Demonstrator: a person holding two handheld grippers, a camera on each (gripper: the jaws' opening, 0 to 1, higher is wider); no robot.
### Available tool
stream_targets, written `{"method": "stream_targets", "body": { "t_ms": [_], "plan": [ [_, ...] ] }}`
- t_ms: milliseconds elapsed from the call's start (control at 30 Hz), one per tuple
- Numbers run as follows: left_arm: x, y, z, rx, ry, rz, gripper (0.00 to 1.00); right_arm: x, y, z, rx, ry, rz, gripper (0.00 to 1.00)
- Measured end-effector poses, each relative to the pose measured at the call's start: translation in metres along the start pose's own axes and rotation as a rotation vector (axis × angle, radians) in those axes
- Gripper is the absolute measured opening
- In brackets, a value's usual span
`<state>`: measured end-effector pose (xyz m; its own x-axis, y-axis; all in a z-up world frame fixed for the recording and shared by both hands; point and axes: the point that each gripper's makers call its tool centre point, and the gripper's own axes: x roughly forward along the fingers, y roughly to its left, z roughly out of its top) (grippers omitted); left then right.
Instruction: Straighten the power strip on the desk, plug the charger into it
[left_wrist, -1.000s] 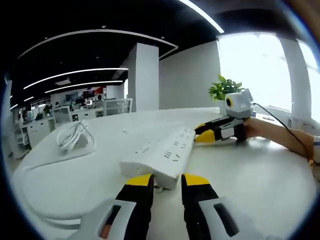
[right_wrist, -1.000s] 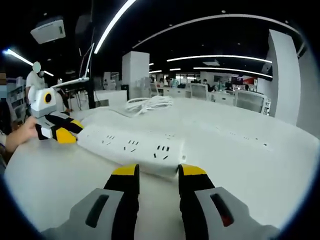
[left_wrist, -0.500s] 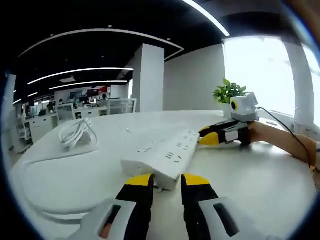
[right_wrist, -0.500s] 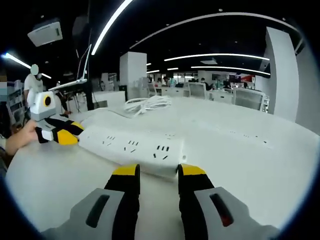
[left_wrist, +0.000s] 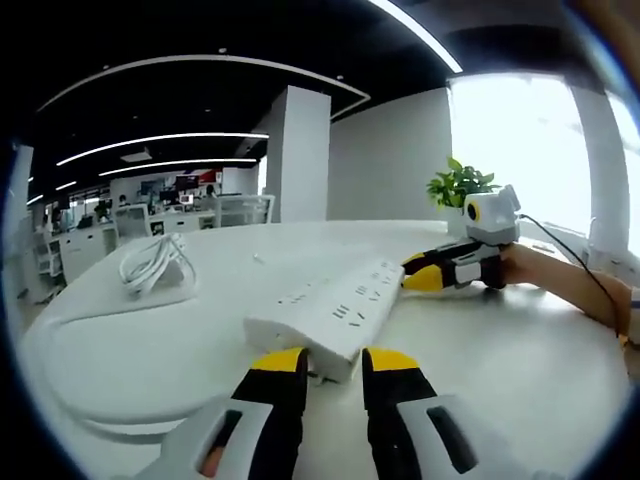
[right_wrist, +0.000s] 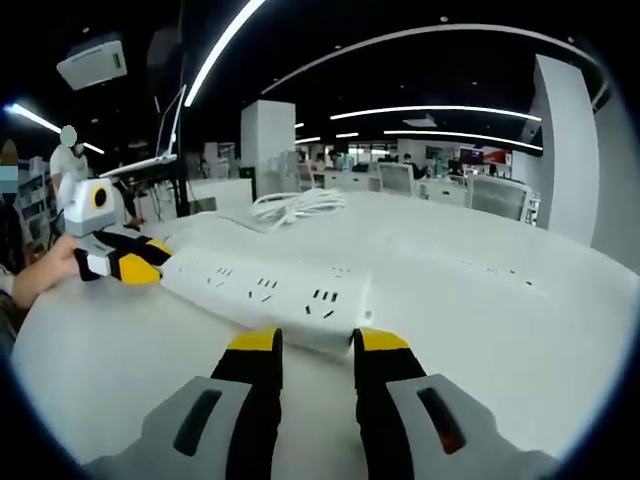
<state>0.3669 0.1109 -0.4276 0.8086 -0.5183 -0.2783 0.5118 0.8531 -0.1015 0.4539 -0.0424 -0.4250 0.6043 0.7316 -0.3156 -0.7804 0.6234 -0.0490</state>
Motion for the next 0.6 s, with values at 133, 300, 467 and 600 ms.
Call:
{"method": "stream_targets", "body": {
  "t_ms": [133,300,467,600],
  "plan": [
    [-0.0026,-0.0001,-0.0008,0.008,0.006,0.000,0.22,-0.0027,0.0031,-0.0005,-0.019,0.014,-0.001,0.28],
    [-0.0065,0.0004,-0.0017,-0.004,0.004,-0.004,0.21,-0.0043,0.0052,-0.0008,-0.018,0.019,-0.003,0.28],
    [-0.0079,0.0002,-0.0018,-0.008,0.011,-0.008,0.21,-0.0068,0.0074,-0.0013,-0.017,0.022,-0.008,0.28],
    [-0.0094,0.0002,-0.0021,-0.006,0.016,-0.007,0.22,-0.0095,0.0089,-0.0016,-0.022,0.029,-0.010,0.28]
  ]
}}
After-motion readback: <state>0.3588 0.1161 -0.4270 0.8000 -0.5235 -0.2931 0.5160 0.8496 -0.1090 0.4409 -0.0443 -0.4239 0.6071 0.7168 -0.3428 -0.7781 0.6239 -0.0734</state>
